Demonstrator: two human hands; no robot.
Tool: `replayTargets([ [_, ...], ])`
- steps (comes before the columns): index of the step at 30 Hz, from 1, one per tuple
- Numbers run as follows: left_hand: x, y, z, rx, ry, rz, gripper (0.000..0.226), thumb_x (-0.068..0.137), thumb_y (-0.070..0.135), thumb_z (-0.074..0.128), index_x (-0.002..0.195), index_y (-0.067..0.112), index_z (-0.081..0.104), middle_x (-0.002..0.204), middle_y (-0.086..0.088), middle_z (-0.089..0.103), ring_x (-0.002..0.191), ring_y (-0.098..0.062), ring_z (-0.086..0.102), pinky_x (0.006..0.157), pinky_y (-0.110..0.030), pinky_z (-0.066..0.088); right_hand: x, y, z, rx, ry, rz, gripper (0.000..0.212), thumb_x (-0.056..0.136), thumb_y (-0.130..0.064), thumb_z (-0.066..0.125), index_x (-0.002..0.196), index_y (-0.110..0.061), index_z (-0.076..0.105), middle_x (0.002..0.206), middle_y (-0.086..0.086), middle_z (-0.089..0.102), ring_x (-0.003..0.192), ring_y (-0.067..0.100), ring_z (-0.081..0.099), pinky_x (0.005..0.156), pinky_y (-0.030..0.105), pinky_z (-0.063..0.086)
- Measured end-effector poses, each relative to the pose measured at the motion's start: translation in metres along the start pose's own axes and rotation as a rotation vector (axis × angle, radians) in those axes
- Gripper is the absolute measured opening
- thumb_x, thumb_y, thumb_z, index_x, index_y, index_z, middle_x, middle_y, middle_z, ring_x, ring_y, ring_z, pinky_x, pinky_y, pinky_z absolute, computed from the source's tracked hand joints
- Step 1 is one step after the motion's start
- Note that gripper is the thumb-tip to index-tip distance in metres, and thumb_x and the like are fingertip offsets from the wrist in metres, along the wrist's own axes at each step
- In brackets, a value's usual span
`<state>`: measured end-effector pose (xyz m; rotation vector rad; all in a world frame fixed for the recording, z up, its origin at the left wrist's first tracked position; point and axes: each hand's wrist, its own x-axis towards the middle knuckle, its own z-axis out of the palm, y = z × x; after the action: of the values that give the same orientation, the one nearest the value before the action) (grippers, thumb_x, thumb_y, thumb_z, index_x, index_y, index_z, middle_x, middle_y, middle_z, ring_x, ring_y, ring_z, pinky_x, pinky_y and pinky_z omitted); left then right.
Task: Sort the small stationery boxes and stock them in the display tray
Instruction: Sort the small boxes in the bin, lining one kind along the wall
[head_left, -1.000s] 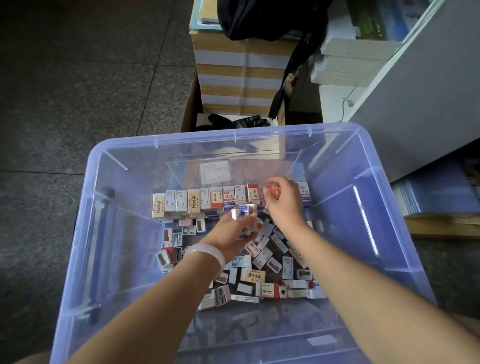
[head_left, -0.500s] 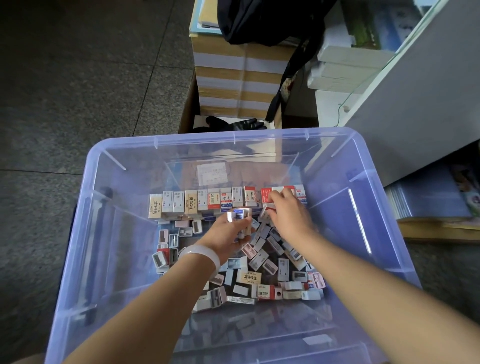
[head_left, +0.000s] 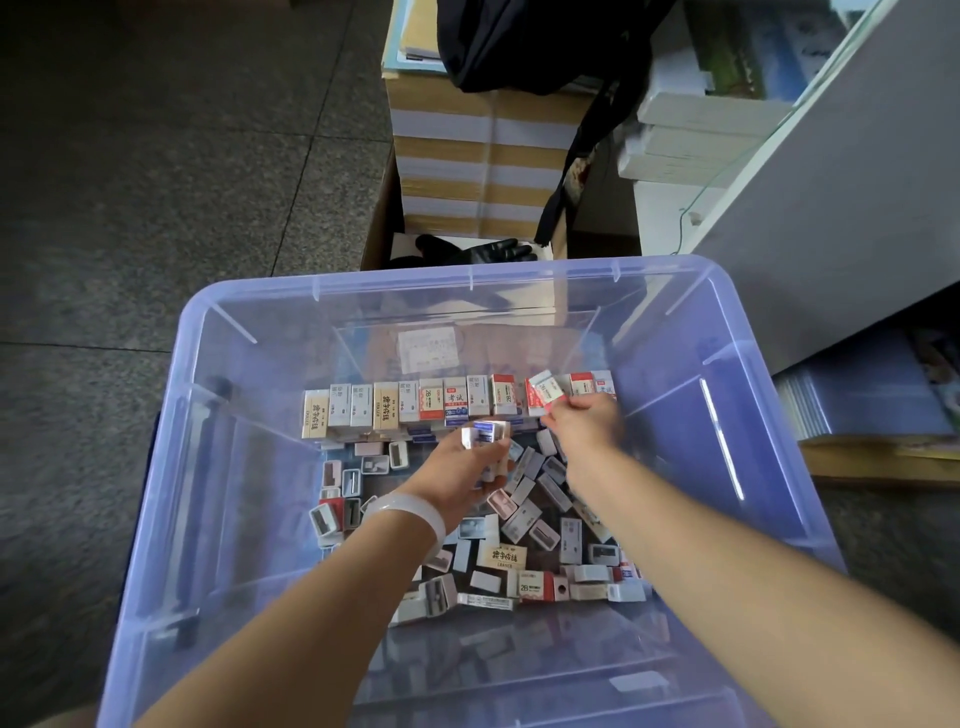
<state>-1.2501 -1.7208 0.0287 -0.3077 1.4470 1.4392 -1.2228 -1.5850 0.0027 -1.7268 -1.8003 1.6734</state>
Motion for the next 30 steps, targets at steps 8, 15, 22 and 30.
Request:
replayTargets([
  [8,0.000,0.003,0.003,-0.013,-0.011,0.021,0.026,0.095,0.009,0.053,0.120,0.007,0.054,0.104,-0.010,0.059,0.097,-0.021,0.059,0.084,-0.029,0.050,-0.014,-0.003,0.009,-0.478,-0.055,-0.296,0.008,0.091,-0.012,0.056,0.097,-0.008,0.059,0.097,0.005,0.063,0.083,0.019,0.055,0.067,0.025,0.041],
  [15,-0.008,0.010,0.002,-0.116,0.013,-0.026,0.014,0.093,0.010,0.056,0.106,0.005,0.057,0.105,-0.014,0.058,0.090,-0.022,0.058,0.081,-0.031,0.054,-0.012,-0.003,-0.006,-0.479,-0.164,-0.336,0.016,0.094,-0.013,0.052,0.107,-0.014,0.061,0.109,0.005,0.064,0.101,0.024,0.062,0.080,0.029,0.049],
  [22,-0.014,0.012,0.001,-0.078,0.026,0.033,0.024,0.092,0.008,0.056,0.110,-0.007,0.057,0.102,-0.019,0.065,0.093,-0.026,0.065,0.104,-0.045,0.039,-0.038,-0.014,-0.022,-0.427,-0.613,-0.150,0.032,0.097,-0.027,0.048,0.127,-0.019,0.051,0.112,-0.003,0.059,0.089,0.011,0.057,0.077,0.025,0.052],
  [30,-0.016,0.014,0.010,-0.129,0.060,0.039,0.032,0.090,0.016,0.060,0.108,-0.010,0.060,0.102,-0.022,0.068,0.091,-0.031,0.069,0.082,-0.038,0.057,-0.032,-0.005,-0.022,-0.196,-0.429,-0.102,0.016,0.091,-0.010,0.057,0.103,-0.020,0.056,0.101,0.003,0.065,0.088,0.018,0.066,0.082,0.037,0.057],
])
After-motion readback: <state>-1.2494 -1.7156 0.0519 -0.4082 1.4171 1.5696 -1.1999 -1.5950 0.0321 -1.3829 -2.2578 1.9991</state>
